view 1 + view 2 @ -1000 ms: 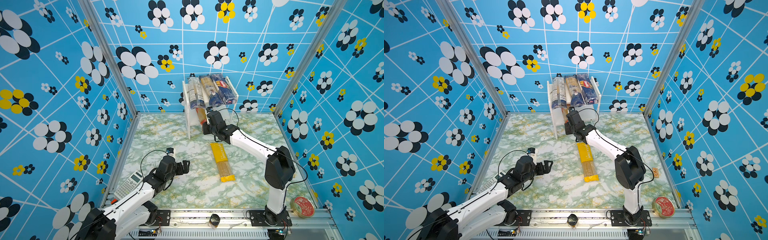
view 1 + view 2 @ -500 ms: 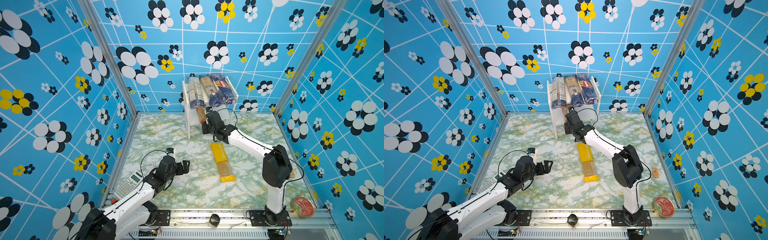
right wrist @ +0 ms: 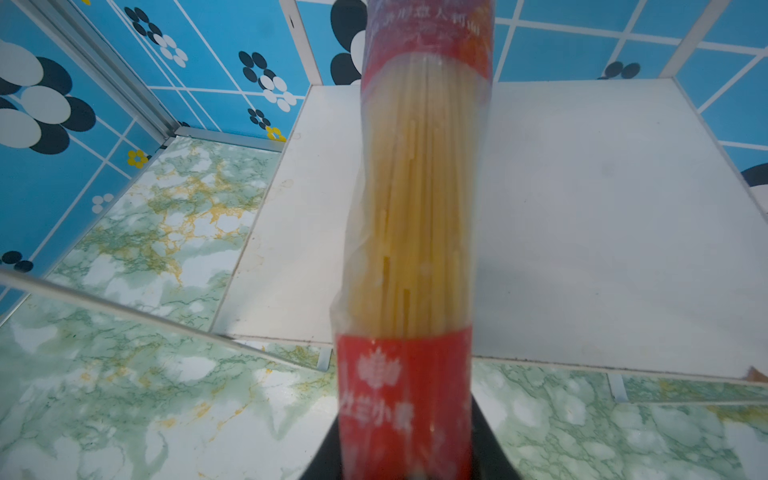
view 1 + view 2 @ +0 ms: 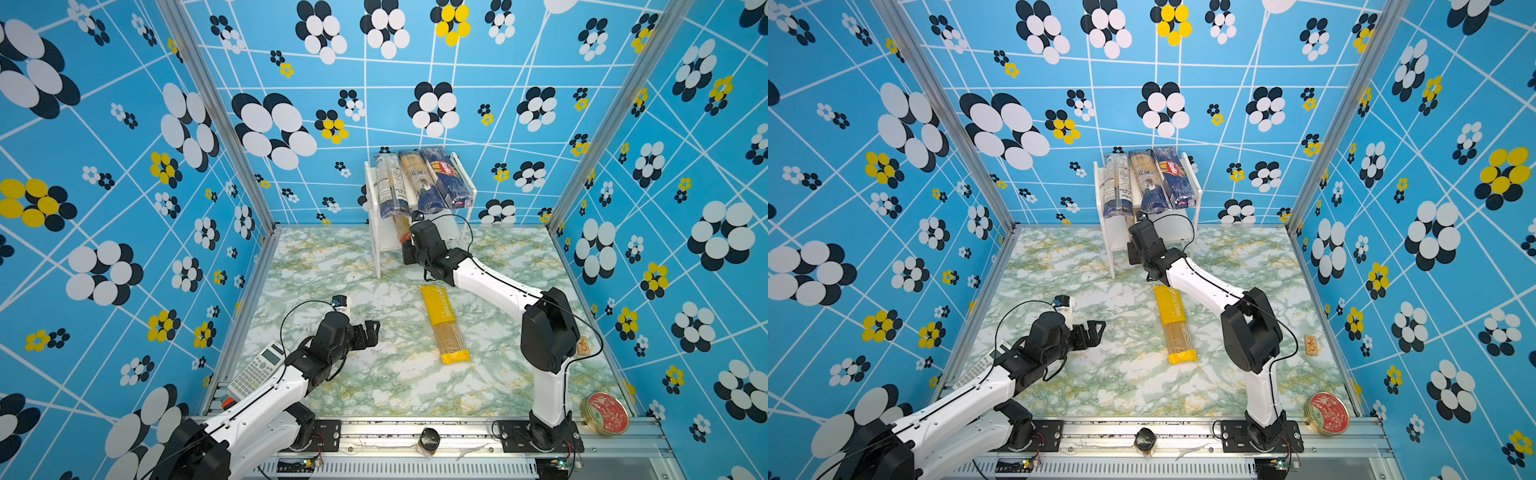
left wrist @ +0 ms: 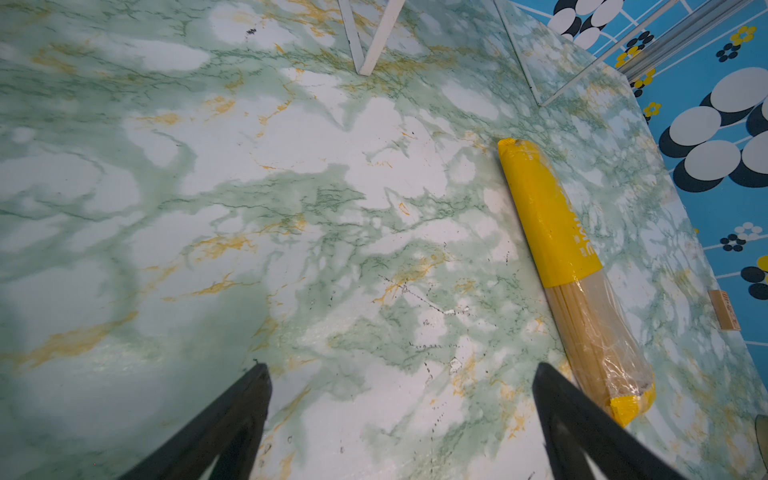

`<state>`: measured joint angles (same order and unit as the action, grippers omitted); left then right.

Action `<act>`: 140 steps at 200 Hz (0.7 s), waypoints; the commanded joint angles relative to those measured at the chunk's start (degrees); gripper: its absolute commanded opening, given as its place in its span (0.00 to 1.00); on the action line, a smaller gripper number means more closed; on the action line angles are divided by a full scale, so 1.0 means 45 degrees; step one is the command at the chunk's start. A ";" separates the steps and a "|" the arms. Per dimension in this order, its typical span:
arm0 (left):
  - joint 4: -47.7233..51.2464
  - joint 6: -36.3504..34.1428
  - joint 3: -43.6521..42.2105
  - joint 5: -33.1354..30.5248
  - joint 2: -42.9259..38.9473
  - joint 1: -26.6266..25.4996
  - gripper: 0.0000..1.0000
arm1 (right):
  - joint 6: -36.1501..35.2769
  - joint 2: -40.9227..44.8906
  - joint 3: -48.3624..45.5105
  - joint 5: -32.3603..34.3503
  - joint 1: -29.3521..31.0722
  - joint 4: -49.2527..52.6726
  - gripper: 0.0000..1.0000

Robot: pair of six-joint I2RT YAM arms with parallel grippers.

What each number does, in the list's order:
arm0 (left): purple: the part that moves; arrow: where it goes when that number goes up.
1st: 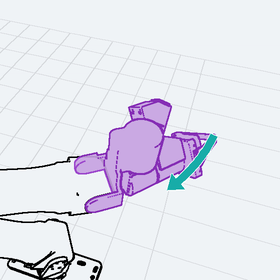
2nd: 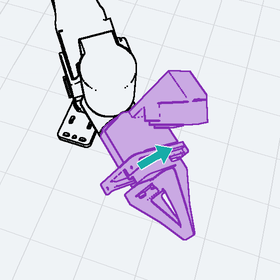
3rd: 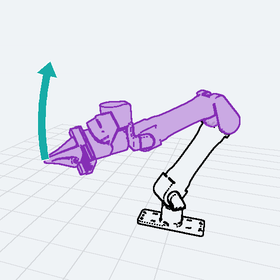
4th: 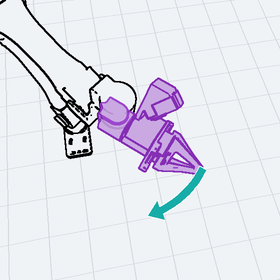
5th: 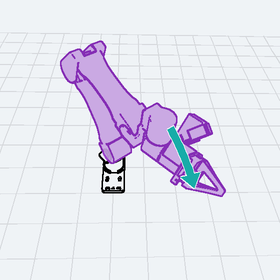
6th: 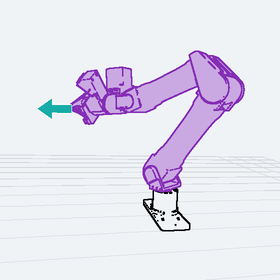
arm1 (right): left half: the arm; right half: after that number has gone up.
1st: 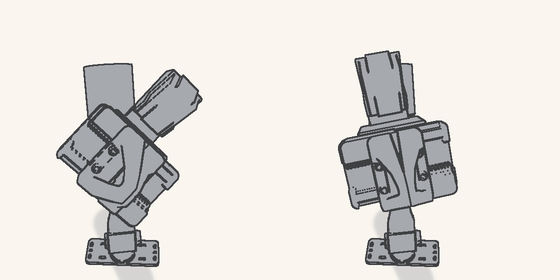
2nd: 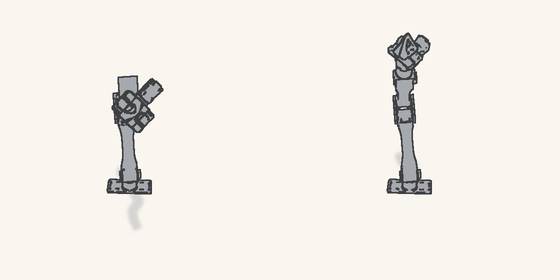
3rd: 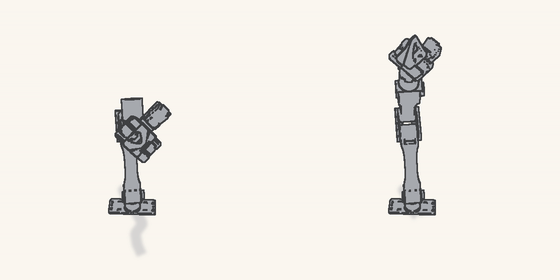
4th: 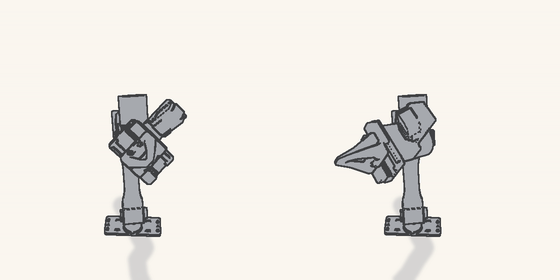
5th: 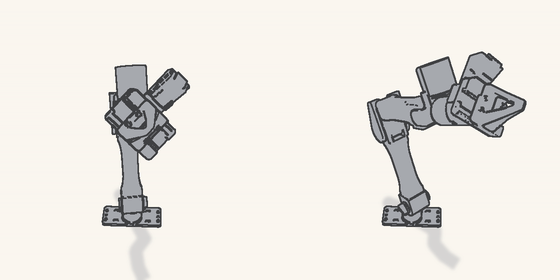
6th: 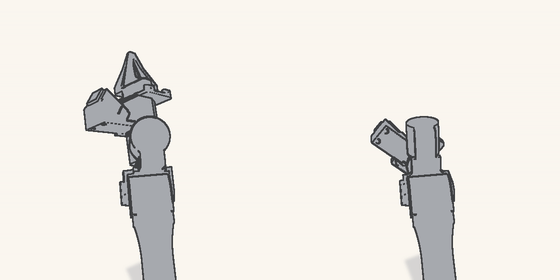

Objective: Place and organize the pasta boxes and bags onto the shelf
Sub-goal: 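Lower the red bag onto the lower tier and open the right gripper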

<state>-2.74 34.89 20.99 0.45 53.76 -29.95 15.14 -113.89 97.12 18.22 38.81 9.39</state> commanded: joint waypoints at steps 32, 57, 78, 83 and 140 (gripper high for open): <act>0.0170 -0.0157 -0.0212 -0.0062 -0.0286 0.0172 0.99 | -0.0241 -0.0044 0.0850 0.0543 0.0002 -0.1739 0.45; 0.0163 -0.0176 -0.0232 -0.0068 -0.0286 0.0191 0.99 | -0.0340 0.0154 0.0673 0.0297 -0.0003 -0.1310 0.50; 0.0166 -0.0186 -0.0281 -0.0070 -0.0305 0.0192 0.99 | -0.0675 0.0576 0.0367 -0.0081 -0.0001 -0.0734 0.54; 0.0161 -0.0177 -0.0291 -0.0073 -0.0305 0.0192 0.99 | -0.0785 0.0703 0.0264 -0.0199 0.0004 -0.0564 0.56; 0.0146 -0.0291 -0.0276 -0.0064 -0.0209 0.0285 0.99 | -0.2061 0.2668 -0.1581 -0.1147 0.0029 0.1731 0.77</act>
<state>-2.59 34.72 20.21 0.43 53.06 -29.56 9.41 -107.90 94.59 15.59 38.96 12.21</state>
